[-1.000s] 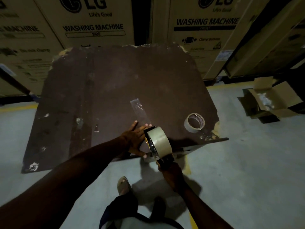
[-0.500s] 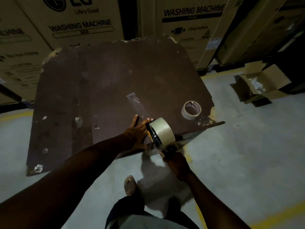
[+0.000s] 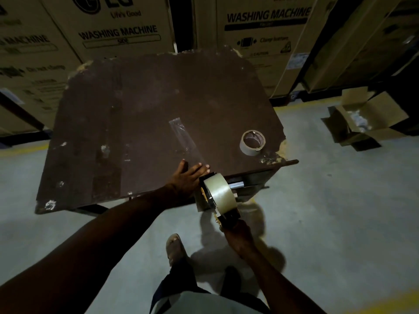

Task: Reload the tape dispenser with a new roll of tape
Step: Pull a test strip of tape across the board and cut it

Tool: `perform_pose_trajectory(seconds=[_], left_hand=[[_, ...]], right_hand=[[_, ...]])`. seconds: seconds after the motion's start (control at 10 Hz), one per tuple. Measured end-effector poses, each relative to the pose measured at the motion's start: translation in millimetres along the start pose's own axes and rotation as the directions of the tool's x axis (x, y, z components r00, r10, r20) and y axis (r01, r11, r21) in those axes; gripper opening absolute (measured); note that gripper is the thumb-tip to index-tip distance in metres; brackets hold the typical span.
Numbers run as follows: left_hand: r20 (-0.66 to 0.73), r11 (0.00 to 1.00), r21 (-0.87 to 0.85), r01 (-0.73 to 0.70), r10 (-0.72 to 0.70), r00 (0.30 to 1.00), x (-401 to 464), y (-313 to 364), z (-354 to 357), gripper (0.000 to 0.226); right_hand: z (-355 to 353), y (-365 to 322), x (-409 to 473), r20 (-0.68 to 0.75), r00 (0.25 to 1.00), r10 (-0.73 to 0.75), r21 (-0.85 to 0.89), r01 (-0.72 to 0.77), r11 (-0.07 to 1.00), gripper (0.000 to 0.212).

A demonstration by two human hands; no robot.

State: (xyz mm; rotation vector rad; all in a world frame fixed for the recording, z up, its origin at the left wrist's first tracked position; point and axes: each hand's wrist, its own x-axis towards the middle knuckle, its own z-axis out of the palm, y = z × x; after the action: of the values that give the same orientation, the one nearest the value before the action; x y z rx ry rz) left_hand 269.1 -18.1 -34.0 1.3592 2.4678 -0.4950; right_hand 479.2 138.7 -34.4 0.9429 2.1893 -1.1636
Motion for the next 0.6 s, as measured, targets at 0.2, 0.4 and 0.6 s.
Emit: perform_pose_trajectory(seconds=[0.2,0.4,0.6], left_hand=[[0.196,0.947,-0.321,-0.012,0.079,0.977,11,-19,-23,0.092],[0.193,0.923,-0.385,0.000,0.080,0.978,14,-20,-17,0.076],[0.143,0.908,-0.418,0.009,0.056,0.988,13,-19,-7,0.078]], right_hand=[[4,11,31,-0.040,0.999,-0.008,-0.088,0.004,0.996,0.053],[-6,-1,5,0.063,0.997,0.040,0.097,-0.046,0.994,0.023],[8,24,13,0.066,0.998,0.022,0.137,-0.030,0.990,0.016]])
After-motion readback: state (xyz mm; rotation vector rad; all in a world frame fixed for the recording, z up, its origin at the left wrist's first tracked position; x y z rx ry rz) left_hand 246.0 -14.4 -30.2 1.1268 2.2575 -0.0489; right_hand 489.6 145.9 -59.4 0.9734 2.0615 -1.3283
